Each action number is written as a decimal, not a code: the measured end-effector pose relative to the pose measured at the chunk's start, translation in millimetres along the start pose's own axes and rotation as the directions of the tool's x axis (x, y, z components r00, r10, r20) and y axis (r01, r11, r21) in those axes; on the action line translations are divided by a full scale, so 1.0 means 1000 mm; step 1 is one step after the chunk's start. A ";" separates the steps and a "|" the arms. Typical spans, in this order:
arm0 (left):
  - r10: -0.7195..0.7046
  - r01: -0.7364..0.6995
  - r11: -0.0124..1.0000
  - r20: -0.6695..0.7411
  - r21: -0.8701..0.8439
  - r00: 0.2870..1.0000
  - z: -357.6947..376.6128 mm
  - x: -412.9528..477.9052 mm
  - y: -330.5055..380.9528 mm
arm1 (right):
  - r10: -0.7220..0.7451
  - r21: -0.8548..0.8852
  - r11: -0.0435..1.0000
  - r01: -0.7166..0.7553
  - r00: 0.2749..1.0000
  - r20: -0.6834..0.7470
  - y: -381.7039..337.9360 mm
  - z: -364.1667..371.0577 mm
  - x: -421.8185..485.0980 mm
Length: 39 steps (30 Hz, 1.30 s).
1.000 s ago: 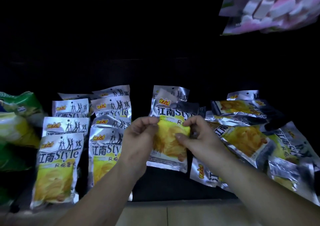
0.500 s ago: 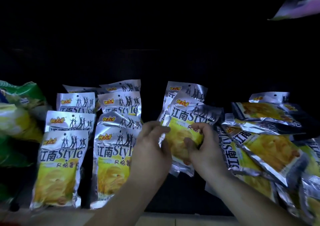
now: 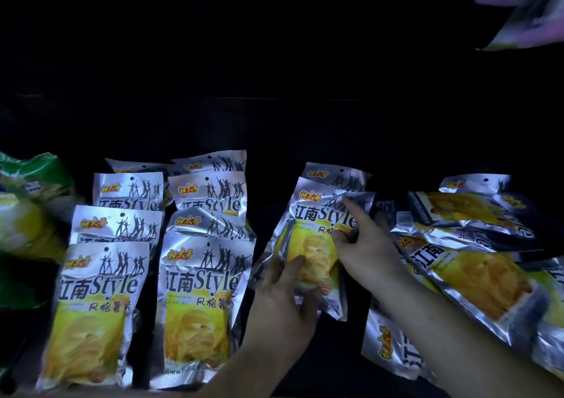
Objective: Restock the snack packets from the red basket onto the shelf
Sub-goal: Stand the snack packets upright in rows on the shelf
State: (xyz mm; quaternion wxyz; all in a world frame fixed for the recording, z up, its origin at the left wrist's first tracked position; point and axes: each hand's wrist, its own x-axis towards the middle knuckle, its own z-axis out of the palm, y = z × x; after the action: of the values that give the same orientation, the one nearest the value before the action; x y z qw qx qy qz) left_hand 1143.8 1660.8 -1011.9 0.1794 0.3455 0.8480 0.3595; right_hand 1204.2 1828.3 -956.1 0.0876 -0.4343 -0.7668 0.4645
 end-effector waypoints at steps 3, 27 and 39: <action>-0.040 0.040 0.999 -0.011 -0.017 0.999 0.005 -0.001 -0.006 | 0.056 0.135 0.989 -0.064 0.997 0.060 -0.004 0.005 0.003; -0.049 0.050 0.999 0.045 -0.015 0.998 -0.013 0.037 0.008 | -0.098 -0.370 0.924 0.092 0.995 0.004 0.012 -0.003 0.000; -0.311 0.321 0.892 0.083 -0.319 0.947 -0.027 0.129 0.024 | -0.176 -0.396 0.895 0.206 0.978 0.109 0.028 -0.013 0.000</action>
State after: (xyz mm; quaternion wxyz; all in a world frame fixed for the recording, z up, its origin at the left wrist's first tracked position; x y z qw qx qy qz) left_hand 1050.0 1751.8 -983.6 0.3033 0.1737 0.8181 0.4567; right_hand 1227.3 1841.6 -971.3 0.0137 -0.3489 -0.8878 0.2997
